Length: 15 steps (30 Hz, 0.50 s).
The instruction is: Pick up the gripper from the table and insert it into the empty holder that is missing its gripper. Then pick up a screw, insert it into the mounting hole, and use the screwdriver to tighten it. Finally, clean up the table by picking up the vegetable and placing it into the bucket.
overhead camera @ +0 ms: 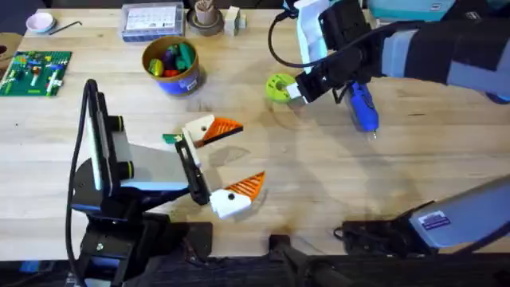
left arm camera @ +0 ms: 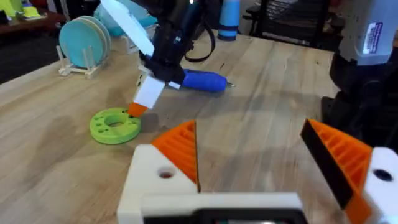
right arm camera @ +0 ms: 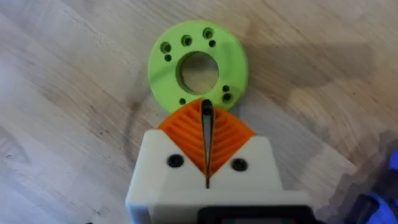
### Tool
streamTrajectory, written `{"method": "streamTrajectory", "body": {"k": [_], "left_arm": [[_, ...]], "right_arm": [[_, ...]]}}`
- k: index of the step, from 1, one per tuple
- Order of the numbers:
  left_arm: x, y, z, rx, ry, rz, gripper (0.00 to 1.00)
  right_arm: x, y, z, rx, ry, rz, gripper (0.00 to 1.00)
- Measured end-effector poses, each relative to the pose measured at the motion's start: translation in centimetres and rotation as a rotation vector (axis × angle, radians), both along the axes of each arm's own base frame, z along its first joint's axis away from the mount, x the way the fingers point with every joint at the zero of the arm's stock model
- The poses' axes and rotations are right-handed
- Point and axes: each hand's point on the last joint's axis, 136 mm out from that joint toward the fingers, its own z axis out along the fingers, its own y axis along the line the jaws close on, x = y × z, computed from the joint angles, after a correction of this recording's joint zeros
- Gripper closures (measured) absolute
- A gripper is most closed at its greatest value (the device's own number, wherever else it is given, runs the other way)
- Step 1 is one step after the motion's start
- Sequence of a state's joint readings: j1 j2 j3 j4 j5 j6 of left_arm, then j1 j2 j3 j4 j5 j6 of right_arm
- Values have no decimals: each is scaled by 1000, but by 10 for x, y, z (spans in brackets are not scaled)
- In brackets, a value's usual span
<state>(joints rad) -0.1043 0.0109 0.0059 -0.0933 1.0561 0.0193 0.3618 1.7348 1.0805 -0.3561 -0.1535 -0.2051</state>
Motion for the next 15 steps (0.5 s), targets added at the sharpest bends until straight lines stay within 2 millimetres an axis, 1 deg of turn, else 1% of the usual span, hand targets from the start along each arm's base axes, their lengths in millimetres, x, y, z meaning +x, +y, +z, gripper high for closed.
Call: {"method": "streamTrajectory", "body": {"k": [11,14,15], "left_arm": [[0,0,0,0,0,0,7],[0,0,0,0,0,0,7],[0,0,0,0,0,0,7]], "right_arm": [[-2,-1,2,-2,2,2,994],[-3,-1,10,3,-11,2,994],[-4,-2,18,7,-25,4,994]]}}
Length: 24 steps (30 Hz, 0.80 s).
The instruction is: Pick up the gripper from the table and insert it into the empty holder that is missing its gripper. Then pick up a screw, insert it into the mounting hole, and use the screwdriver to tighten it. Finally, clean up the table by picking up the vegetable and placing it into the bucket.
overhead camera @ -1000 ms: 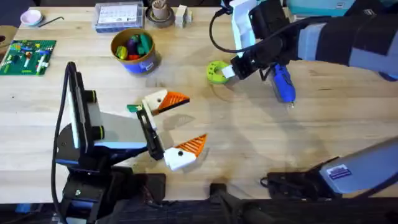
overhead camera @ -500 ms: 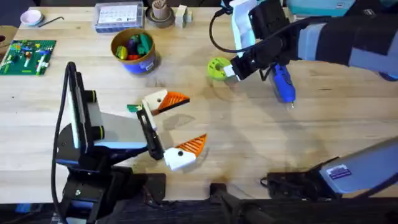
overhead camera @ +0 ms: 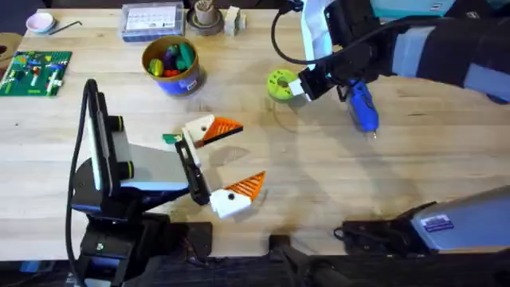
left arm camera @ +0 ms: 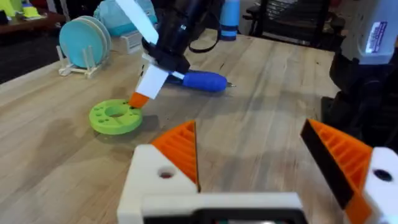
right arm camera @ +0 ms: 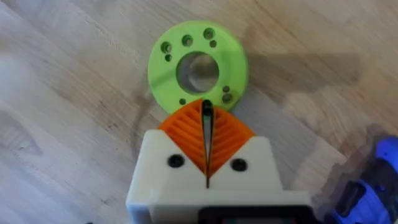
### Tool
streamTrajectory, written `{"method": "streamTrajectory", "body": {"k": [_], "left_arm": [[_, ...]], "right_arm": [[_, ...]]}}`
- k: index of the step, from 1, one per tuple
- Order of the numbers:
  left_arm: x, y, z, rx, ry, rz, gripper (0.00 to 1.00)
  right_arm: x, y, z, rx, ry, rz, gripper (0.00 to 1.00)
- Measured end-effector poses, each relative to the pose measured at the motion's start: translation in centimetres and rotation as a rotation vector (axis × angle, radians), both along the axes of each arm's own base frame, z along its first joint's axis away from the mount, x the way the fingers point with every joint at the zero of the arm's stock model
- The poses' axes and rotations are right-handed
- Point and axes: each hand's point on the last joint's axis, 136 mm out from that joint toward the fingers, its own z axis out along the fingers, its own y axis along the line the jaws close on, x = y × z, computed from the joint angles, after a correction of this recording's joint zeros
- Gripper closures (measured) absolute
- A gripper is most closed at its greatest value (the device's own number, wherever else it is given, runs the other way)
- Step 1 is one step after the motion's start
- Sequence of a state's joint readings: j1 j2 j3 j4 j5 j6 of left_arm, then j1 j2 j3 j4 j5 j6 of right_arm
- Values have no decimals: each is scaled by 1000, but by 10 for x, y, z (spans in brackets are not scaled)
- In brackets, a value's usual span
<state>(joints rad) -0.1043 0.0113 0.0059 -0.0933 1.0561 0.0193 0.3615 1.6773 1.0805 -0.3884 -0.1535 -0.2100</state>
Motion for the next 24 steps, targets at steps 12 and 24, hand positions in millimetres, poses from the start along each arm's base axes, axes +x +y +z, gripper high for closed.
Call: {"method": "streamTrajectory", "body": {"k": [12,24], "left_arm": [[0,0,0,0,0,0,8],[0,0,0,0,0,0,8]], "right_arm": [[-14,-16,-9,-104,42,18,994],[-18,-21,-12,-162,35,74,994]]}}
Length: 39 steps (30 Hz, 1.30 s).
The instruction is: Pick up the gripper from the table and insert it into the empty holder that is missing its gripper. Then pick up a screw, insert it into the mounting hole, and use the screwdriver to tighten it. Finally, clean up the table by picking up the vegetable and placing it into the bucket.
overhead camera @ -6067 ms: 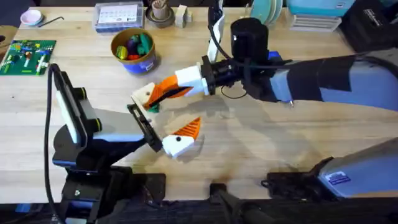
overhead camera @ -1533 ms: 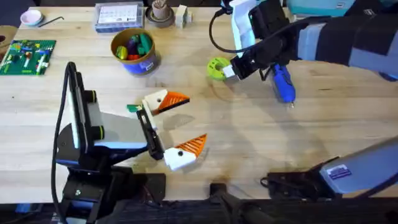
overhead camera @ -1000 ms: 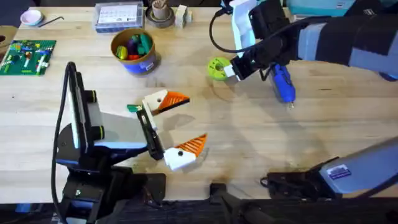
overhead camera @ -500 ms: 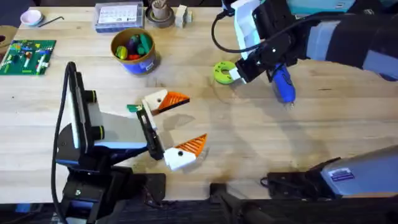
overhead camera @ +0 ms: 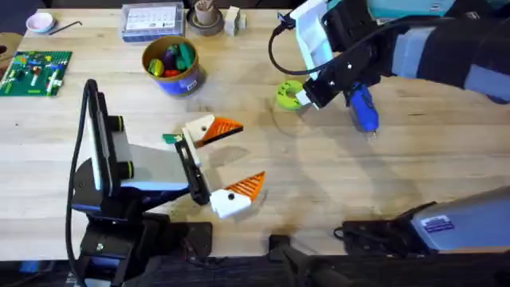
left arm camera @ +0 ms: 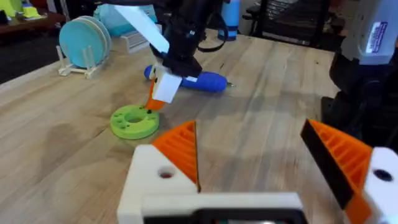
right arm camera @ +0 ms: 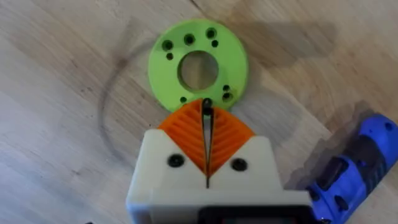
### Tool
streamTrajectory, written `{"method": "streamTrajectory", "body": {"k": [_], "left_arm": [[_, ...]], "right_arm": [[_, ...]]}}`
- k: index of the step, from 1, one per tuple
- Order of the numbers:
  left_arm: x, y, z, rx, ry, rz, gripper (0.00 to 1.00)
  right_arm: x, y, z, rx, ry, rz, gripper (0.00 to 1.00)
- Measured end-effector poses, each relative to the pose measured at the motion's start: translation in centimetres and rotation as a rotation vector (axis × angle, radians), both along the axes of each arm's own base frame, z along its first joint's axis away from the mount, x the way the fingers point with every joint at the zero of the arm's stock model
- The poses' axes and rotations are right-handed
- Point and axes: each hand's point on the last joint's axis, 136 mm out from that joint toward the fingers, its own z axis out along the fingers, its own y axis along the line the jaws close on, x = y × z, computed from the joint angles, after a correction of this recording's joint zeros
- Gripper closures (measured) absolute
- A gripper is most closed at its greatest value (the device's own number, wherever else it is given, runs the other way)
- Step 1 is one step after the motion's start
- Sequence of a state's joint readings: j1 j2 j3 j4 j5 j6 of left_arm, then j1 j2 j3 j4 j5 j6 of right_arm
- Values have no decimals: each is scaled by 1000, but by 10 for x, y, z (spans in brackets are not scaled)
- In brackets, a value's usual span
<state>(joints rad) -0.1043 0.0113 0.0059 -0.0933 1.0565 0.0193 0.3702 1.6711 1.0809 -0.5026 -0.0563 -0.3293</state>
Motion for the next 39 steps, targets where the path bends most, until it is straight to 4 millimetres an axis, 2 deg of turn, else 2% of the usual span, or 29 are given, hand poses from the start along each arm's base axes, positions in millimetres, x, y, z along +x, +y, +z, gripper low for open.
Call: {"method": "streamTrajectory", "body": {"k": [16,20,28,32,36,37,39], "left_arm": [[0,0,0,0,0,-2,8],[0,0,0,0,0,-2,8],[0,0,0,0,0,-2,7],[0,0,0,0,0,-2,7],[0,0,0,0,0,-2,7],[0,0,0,0,0,-2,7],[0,0,0,0,0,-2,7]], "right_arm": [[1,0,-3,-8,3,7,994],[0,-1,4,-3,-13,7,994],[-8,-4,39,12,-50,6,994],[-20,-6,57,6,0,11,995],[-24,3,89,50,28,34,995],[-25,14,117,75,14,61,995],[-28,25,135,91,-2,93,995]]}}
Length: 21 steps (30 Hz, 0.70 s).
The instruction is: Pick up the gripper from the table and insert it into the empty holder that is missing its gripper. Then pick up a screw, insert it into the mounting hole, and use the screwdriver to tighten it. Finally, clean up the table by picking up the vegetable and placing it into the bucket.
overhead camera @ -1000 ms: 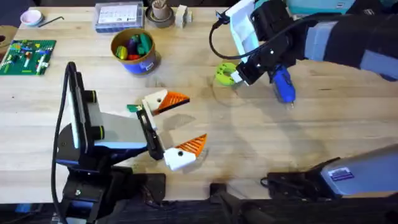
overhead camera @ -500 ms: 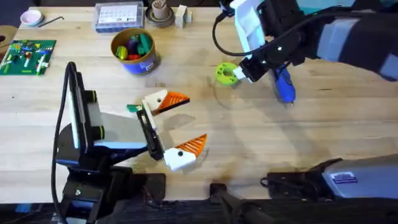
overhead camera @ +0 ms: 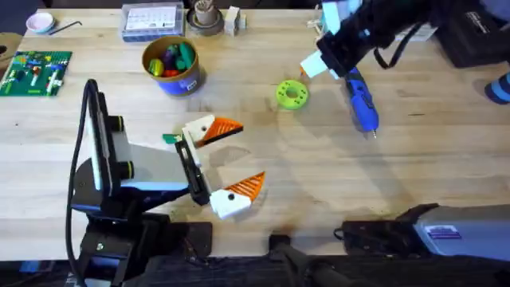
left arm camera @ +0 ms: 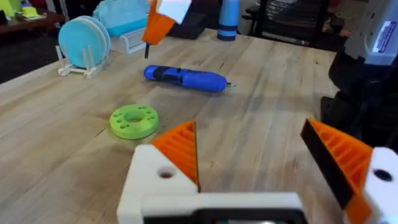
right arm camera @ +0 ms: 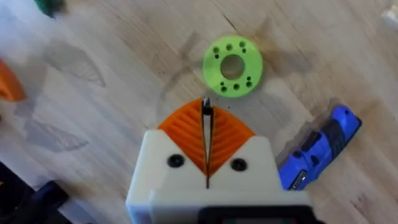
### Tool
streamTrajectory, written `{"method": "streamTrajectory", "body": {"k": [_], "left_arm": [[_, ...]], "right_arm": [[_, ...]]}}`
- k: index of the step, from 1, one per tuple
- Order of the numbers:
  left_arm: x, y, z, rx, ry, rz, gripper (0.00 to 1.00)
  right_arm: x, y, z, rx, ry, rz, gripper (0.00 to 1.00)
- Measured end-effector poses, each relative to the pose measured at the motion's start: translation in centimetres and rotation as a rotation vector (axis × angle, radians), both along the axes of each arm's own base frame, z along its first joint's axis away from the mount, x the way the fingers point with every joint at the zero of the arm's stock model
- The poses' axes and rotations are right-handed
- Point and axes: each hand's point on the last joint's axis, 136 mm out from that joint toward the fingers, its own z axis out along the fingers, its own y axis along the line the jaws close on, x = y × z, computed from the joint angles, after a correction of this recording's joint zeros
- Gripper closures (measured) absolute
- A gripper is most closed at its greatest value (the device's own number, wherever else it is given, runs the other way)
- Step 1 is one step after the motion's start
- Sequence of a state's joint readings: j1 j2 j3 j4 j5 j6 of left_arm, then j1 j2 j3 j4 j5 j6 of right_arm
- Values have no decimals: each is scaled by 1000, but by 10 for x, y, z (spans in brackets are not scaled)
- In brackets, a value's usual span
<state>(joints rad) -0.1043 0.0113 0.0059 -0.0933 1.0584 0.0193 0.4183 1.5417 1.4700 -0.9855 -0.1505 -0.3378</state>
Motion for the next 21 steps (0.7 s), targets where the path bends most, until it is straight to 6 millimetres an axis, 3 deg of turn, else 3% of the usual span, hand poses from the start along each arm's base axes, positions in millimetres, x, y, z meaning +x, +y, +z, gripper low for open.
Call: {"method": "streamTrajectory", "body": {"k": [5,11,21], "left_arm": [[0,0,0,0,0,0,7],[0,0,0,0,0,0,7],[0,0,0,0,0,0,7]], "right_arm": [[-8,36,36,45,-71,97,995],[-42,74,63,56,-66,233,995],[-85,128,76,42,-8,398,995]]}}
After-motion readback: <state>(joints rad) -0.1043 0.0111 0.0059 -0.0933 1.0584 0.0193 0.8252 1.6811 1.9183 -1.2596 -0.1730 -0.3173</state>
